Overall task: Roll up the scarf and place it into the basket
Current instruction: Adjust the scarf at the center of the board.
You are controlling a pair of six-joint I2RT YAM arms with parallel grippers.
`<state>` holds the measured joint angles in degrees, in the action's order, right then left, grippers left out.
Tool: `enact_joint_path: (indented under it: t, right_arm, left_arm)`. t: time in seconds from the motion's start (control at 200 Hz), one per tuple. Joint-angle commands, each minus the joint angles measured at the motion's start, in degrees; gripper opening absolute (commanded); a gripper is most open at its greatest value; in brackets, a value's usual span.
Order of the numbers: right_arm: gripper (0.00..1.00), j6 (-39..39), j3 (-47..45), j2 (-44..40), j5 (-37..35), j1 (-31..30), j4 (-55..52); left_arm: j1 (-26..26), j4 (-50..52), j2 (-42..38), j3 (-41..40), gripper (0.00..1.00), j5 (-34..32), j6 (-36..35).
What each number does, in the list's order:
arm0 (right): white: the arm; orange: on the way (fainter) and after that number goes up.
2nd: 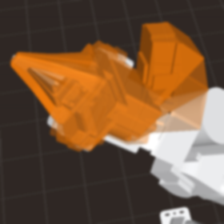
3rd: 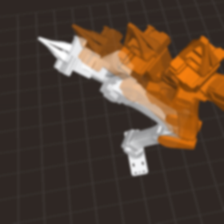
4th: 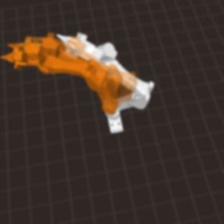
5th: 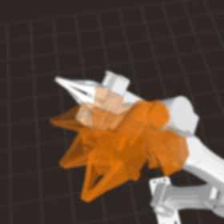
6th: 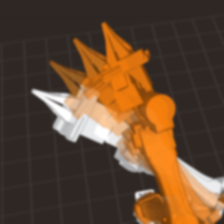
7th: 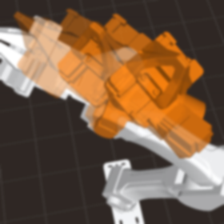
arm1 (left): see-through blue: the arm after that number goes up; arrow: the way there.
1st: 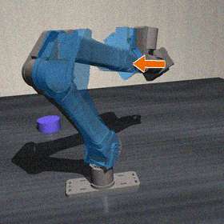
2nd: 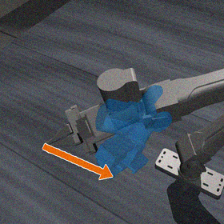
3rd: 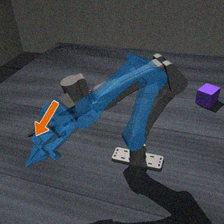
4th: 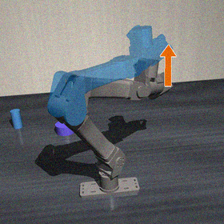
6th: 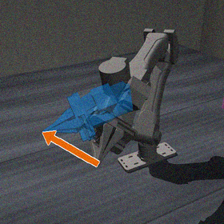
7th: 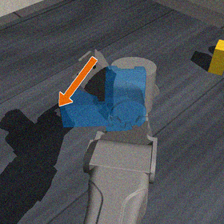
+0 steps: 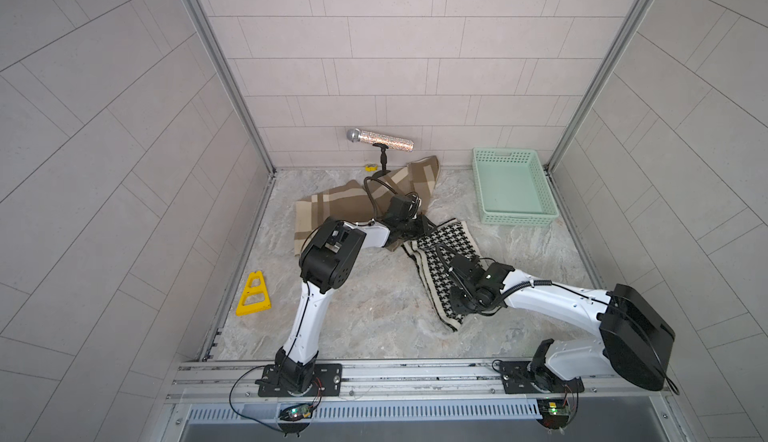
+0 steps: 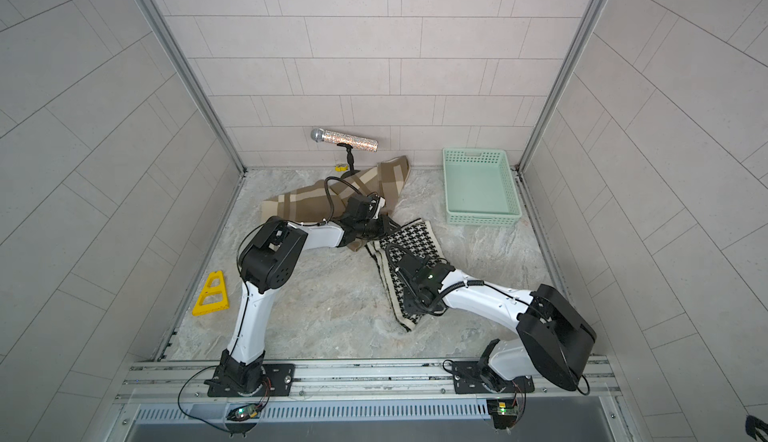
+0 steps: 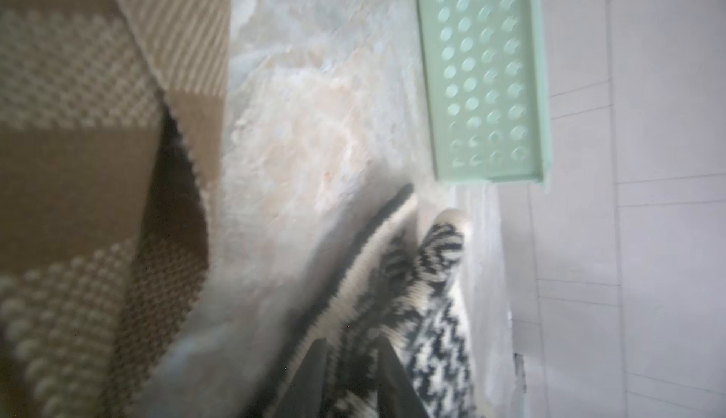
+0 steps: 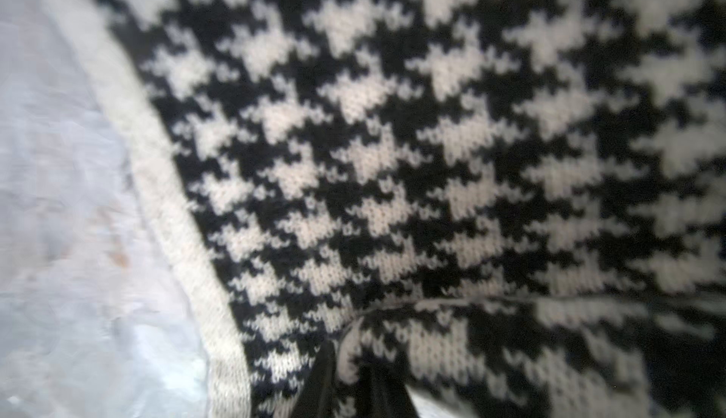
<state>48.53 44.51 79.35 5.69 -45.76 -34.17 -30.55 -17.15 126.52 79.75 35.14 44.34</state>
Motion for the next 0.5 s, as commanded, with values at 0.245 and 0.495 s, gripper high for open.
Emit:
enact_joint_path:
  t: [0.245,0.495]
  right_arm:
    - [0.53,-4.69,5.98,-7.37,-1.16,5.06,-4.94]
    - [0.55,-11.65,5.35,-13.02,-4.99,17.50,-9.04]
  left_arm:
    - [2.71,14.58,-26.80,-12.21,0.40,-10.46,-9.49]
    - [-0.62,17.27,-30.92,-25.69,0.40,-8.47,-8.22]
